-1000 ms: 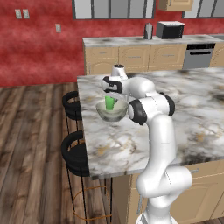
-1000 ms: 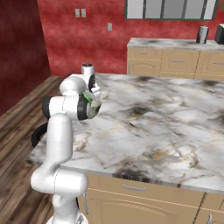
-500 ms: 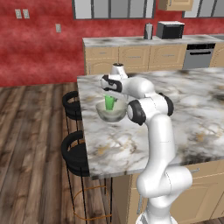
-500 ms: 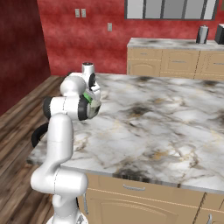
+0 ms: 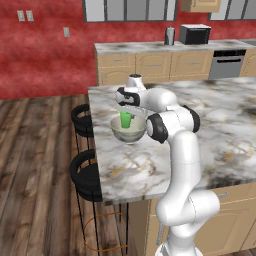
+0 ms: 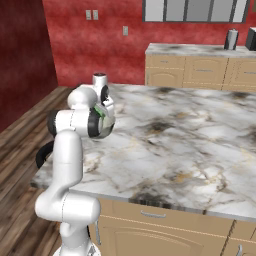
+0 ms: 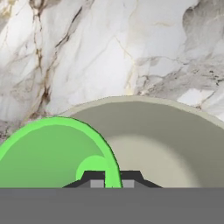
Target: Place the cup inside the bowl on the dining table and move the bowl to any counter.
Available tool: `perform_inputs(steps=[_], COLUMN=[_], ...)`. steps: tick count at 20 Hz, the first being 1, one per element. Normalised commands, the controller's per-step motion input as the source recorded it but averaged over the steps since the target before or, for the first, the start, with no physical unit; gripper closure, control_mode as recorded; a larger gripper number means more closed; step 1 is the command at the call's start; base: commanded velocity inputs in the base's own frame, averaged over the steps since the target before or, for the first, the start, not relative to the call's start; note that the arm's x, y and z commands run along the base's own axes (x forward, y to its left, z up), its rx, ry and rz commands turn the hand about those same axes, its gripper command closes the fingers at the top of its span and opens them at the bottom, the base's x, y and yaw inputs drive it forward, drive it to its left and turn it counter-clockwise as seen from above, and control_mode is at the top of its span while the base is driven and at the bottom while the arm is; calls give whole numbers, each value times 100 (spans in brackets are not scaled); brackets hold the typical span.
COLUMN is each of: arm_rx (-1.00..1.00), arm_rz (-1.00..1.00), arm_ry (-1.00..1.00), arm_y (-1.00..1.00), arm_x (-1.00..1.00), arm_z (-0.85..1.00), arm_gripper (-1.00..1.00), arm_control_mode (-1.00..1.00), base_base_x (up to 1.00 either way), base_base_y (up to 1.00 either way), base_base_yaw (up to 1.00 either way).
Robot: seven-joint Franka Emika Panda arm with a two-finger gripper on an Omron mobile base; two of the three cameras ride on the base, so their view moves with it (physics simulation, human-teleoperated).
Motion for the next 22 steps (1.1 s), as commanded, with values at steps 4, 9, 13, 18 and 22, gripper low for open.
perform_inputs(steps=[4,9,13,18,22], arm_rx=[0,0,0,0,0], arm_rz=[0,0,0,0,0], arm_ry=[0,0,0,0,1], arm_y=[0,2,0,0,0], arm_x=[-19,-20,-3,0,2], arm_z=[-26,-10,0,0,0], arm_gripper=[100,100,100,-100,-100], arm_control_mode=[-100,-100,-100,-100,-100], base_base_x=[0,0,0,0,0], base_base_y=[0,0,0,0,0], base_base_yaw=[0,0,0,0,0])
